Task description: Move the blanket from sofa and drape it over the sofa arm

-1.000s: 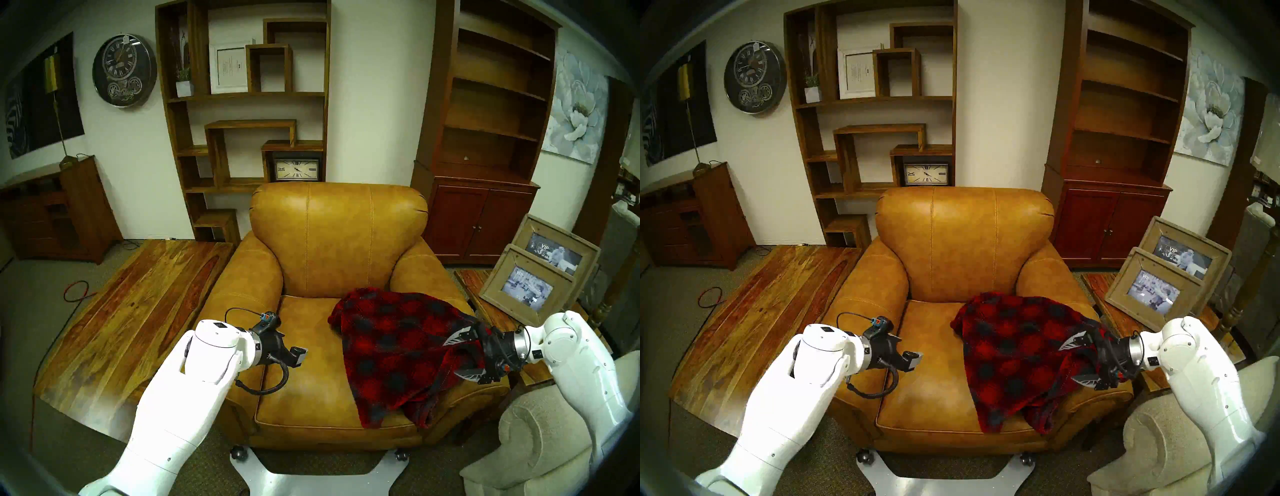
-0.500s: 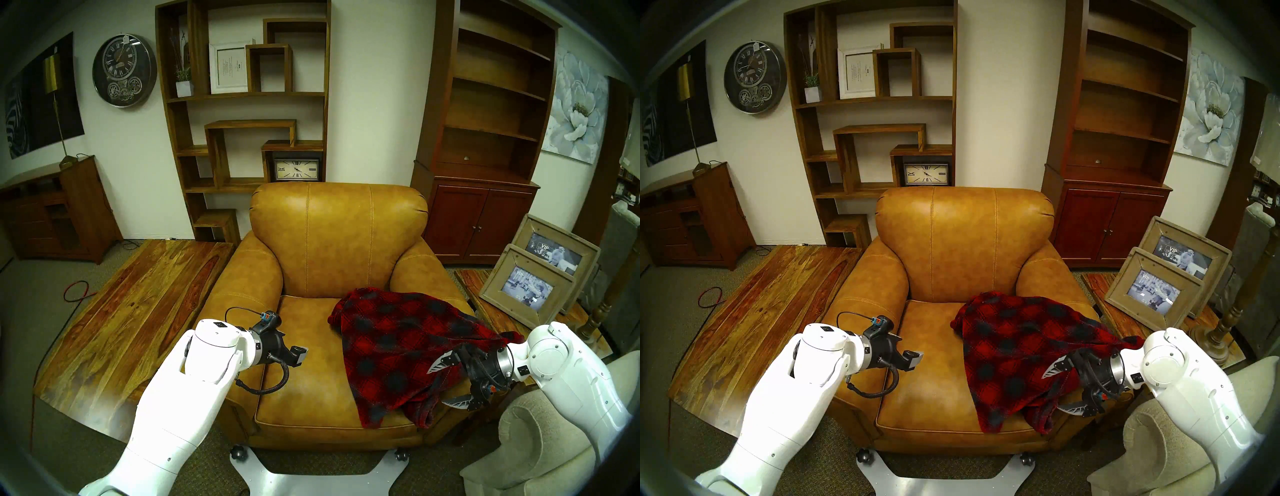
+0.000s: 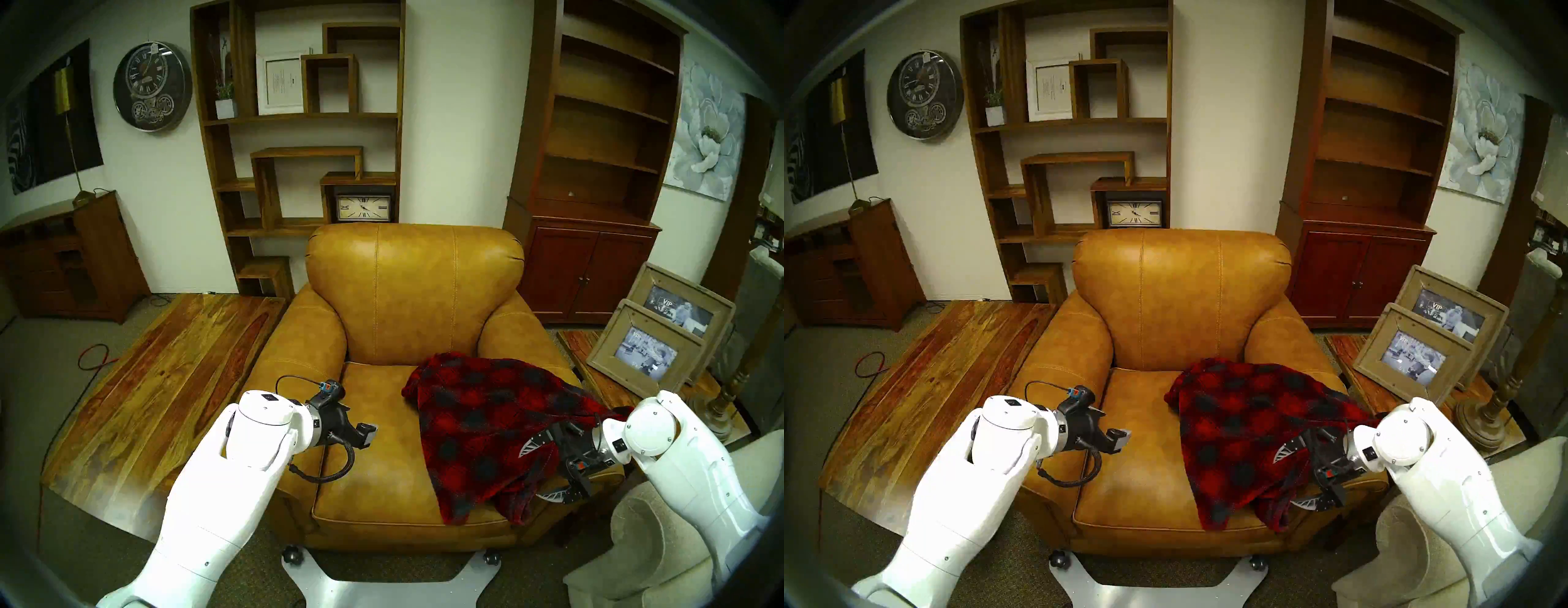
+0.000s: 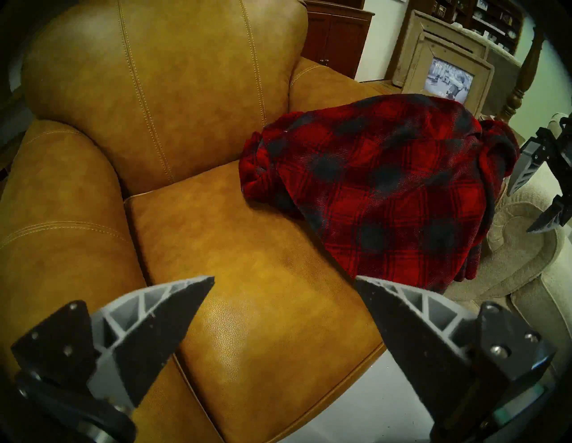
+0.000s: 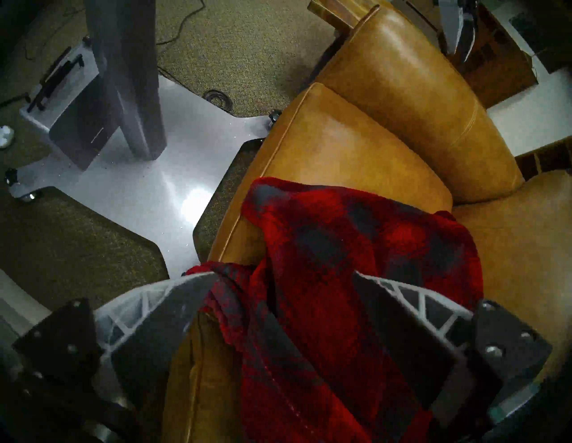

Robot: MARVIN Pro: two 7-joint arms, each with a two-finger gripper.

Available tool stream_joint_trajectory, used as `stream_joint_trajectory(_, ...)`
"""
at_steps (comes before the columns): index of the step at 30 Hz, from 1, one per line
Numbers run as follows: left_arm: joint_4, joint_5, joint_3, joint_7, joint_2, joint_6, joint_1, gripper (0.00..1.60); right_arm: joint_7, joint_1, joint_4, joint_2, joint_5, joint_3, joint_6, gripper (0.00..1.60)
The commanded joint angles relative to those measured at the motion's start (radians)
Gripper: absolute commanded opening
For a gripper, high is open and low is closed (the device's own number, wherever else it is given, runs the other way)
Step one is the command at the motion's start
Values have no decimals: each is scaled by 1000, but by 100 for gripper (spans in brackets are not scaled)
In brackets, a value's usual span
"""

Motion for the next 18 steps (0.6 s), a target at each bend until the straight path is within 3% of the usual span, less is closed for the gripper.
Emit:
stream_joint_trajectory(1,-25,2,0,0,3,-1,0,160,-13,114,52,-82,-147,-29,123,160)
stream_joint_trajectory(5,-26,2,0,1,3,-1,1,160,-40,151,92,-102,-216,-41,172,160)
stream_joint_trajectory(10,-28,2,0,2,3,-1,2,160,-98,201,159,-132,-300,-91,157,160)
stream_joint_trajectory(16,-30,2,-1,2,3,0,3,160,-202,195,242,-174,-352,-132,96,160)
stream_joint_trajectory(18,-29,2,0,2,3,0,3,160,-242,189,267,-200,-401,-127,82,160)
